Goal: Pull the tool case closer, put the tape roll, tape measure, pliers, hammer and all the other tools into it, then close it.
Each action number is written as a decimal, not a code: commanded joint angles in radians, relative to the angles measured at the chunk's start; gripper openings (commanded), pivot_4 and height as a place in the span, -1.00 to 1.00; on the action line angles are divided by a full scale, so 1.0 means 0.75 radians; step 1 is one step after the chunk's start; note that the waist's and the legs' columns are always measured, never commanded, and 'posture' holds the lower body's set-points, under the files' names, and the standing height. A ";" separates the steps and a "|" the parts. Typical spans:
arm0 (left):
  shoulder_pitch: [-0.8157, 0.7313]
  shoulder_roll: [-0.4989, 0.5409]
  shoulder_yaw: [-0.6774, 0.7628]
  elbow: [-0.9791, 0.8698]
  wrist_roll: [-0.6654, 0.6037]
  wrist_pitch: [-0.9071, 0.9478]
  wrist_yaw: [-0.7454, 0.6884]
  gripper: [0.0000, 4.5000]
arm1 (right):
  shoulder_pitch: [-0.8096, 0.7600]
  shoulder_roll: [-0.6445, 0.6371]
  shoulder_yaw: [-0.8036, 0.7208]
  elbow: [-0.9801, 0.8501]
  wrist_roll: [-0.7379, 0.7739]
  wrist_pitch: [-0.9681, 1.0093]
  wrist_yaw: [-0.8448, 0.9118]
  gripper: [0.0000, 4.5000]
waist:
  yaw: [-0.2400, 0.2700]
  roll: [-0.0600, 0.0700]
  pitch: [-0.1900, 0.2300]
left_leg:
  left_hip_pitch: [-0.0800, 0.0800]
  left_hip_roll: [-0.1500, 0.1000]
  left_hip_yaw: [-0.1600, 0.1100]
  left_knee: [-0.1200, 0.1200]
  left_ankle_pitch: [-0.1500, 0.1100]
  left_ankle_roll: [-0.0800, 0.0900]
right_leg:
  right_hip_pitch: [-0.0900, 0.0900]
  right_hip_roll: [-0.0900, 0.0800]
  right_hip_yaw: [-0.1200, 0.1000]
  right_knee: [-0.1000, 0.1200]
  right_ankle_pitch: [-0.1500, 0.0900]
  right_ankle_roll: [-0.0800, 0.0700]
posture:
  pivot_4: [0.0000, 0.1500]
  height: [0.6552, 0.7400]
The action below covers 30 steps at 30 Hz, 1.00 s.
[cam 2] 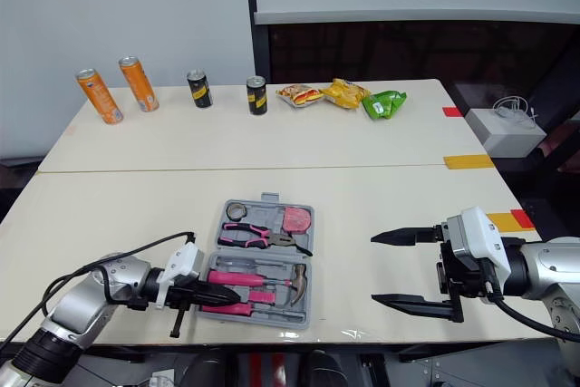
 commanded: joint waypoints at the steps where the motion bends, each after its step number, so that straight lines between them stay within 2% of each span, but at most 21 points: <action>1: -0.010 -0.007 -0.042 0.037 0.084 -0.056 0.012 -0.98 | -0.010 -0.001 -0.019 -0.037 0.032 -0.002 -0.005 1.00 | -0.001 0.000 0.000 | 0.000 0.000 0.000 0.000 0.000 0.000 | 0.000 0.000 0.000 0.000 0.000 0.000 | 1.00 1.00; 7: -0.033 0.026 -0.199 0.191 0.346 -0.073 0.074 -0.98 | -0.002 0.000 -0.022 -0.048 0.032 0.002 -0.013 1.00 | 0.000 0.003 -0.006 | 0.003 0.000 0.000 0.000 0.000 0.000 | 0.002 0.000 0.000 0.000 0.000 0.000 | 1.00 1.00; 11: -0.023 0.053 -0.241 0.191 0.376 -0.054 0.063 -0.98 | 0.008 0.004 -0.020 -0.060 0.034 0.005 -0.019 1.00 | -0.005 0.002 -0.013 | 0.020 -0.005 0.001 -0.007 0.000 0.000 | 0.018 -0.005 0.000 -0.002 -0.002 0.003 | 1.00 1.00; 14: -0.011 0.054 -0.227 0.178 0.363 -0.066 0.079 -0.98 | 0.008 0.009 -0.009 -0.060 0.031 0.003 -0.025 1.00 | -0.008 0.003 -0.021 | 0.027 -0.005 0.002 -0.010 0.000 -0.001 | 0.024 -0.005 0.001 -0.006 -0.008 0.013 | 1.00 1.00; 17: 0.024 0.006 -0.109 0.106 0.220 -0.071 0.113 -0.98 | 0.006 0.036 0.000 -0.063 0.042 0.010 -0.053 1.00 | -0.010 0.006 -0.025 | 0.028 -0.005 0.003 -0.013 0.000 -0.001 | 0.024 -0.005 0.001 -0.006 -0.008 0.013 | 1.00 1.00; 20: 0.091 -0.031 0.102 -0.078 -0.047 0.052 0.154 -0.98 | 0.015 0.104 0.010 -0.086 0.048 0.016 -0.131 1.00 | -0.013 0.009 -0.026 | 0.027 -0.005 0.004 -0.016 0.000 -0.001 | 0.021 -0.005 0.001 -0.005 -0.008 0.010 | 1.00 1.00; 22: 0.134 -0.038 0.223 -0.190 -0.179 0.162 0.212 -0.98 | 0.025 0.162 0.023 -0.105 0.048 0.023 -0.200 1.00 | -0.007 -0.001 -0.020 | 0.021 -0.005 0.003 -0.016 0.000 -0.001 | 0.015 -0.004 0.001 -0.004 -0.006 0.005 | 1.00 1.00; 26: 0.180 -0.087 0.442 -0.308 -0.330 0.355 0.455 -0.98 | 0.020 0.315 0.100 -0.132 -0.077 -0.064 -0.394 1.00 | -0.003 -0.001 -0.020 | 0.012 -0.007 0.001 -0.015 0.000 0.000 | 0.010 -0.006 -0.002 -0.008 -0.005 0.004 | 1.00 1.00; 30: 0.229 -0.146 0.637 -0.324 -0.393 0.363 0.614 -0.98 | 0.003 0.492 0.194 -0.122 -0.173 -0.092 -0.619 1.00 | -0.014 -0.003 -0.019 | 0.011 -0.007 0.003 -0.016 -0.001 0.001 | 0.010 -0.006 -0.001 -0.012 -0.005 0.004 | 1.00 1.00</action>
